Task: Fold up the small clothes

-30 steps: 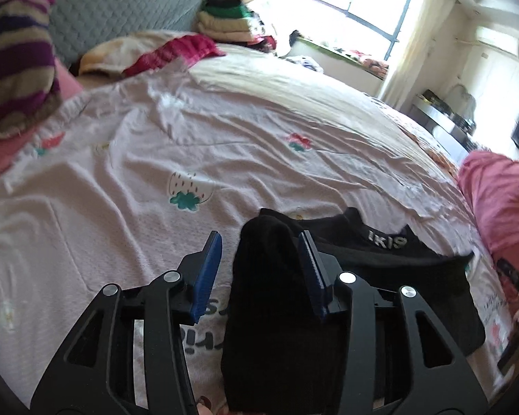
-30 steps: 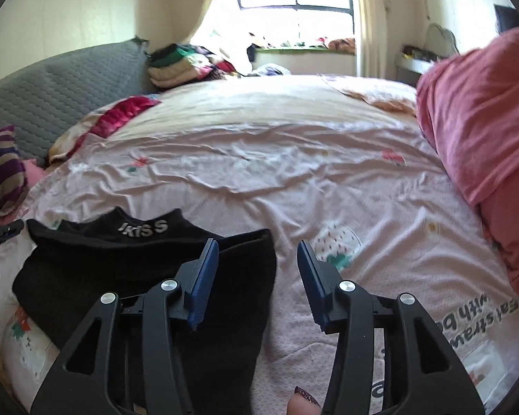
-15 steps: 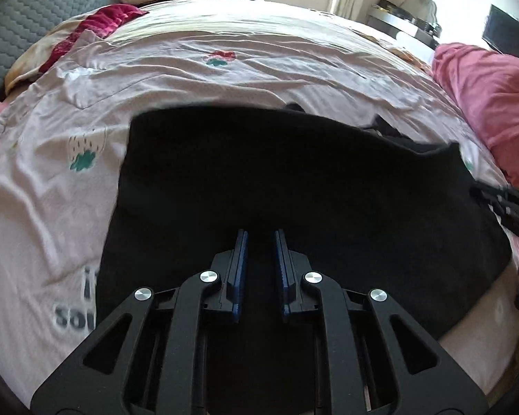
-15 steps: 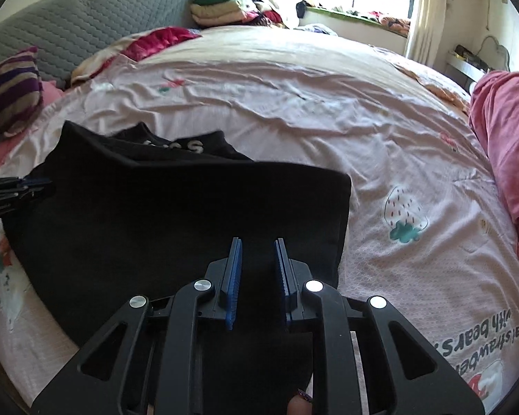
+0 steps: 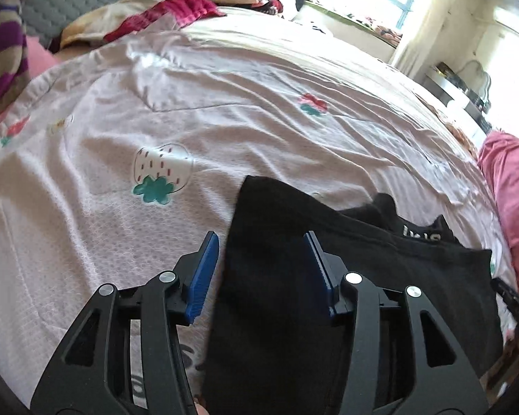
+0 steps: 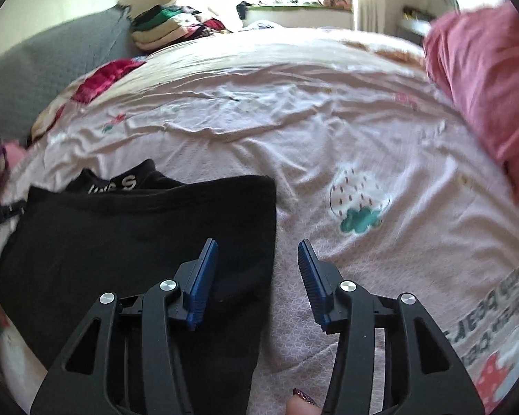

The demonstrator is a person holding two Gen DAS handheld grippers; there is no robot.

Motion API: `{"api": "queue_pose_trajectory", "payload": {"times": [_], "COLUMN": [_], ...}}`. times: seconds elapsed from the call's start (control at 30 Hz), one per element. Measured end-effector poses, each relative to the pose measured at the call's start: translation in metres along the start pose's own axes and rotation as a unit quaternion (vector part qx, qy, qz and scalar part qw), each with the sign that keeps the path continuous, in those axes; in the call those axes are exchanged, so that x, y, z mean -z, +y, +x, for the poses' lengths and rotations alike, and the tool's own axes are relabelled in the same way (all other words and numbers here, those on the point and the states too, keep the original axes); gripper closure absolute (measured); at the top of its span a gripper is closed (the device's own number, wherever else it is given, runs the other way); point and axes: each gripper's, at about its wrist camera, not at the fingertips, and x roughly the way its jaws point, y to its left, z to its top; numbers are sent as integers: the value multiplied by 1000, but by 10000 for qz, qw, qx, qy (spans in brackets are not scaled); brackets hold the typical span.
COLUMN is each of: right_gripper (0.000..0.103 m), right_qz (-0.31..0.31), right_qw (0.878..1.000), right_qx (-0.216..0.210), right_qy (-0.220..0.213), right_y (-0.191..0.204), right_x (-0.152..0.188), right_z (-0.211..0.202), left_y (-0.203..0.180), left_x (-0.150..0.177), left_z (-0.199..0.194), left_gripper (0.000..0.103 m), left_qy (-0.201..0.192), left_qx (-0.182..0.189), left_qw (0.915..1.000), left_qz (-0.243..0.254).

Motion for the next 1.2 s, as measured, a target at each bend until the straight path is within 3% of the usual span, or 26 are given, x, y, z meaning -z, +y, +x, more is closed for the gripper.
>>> {"api": "queue_pose_trajectory", "payload": {"times": [0.07, 0.1, 0.13, 0.17, 0.2, 0.33, 0.47, 0.67, 0.77, 0.87, 0.97, 1.2], "right_gripper": [59, 76, 91, 93, 96, 97, 97, 96, 90, 72, 62, 47], "right_qz": [68, 60, 43, 20, -9, -72, -40, -245, -178, -233, -179, -383], "right_qw": [9999, 9998, 9997, 9997, 9997, 9992, 9978, 9989, 9983, 9967, 9968, 9962], "right_qx": [-127, -193, -245, -239, -236, -140, -123, 389, 549, 767, 774, 635], "right_qy": [42, 45, 40, -2, -36, -377, -653, -107, 69, 84, 80, -447], "right_y": [-1, 0, 1, 3, 5, 7, 3, 8, 5, 7, 7, 29], "right_x": [1, 1, 1, 0, -1, -6, -11, 1, 6, 6, 7, 8], "right_z": [3, 3, 2, 0, -2, -16, -24, 5, 13, 9, 2, -34], "left_y": [3, 3, 2, 0, -2, -7, -9, -9, -9, -12, -20, -38], "left_x": [-2, -2, 0, 1, 3, 0, -10, 3, 10, 14, 17, 27], "left_z": [4, 6, 7, 7, 5, -18, -20, 10, 14, 2, -13, -41], "left_gripper": [61, 64, 73, 97, 99, 100, 100, 99, 95, 91, 78, 60], "left_qy": [70, 101, 104, 80, 15, -499, -602, -294, -219, -284, -340, -418], "left_qx": [139, 193, 175, 136, 119, 228, 103, -440, -601, -629, -624, -499], "left_qw": [9999, 9998, 9998, 9998, 9997, 9982, 9978, 9974, 9967, 9962, 9953, 9941], "left_qz": [-27, -14, 32, 106, 195, 225, 249, 497, 498, 535, 651, 866]}}
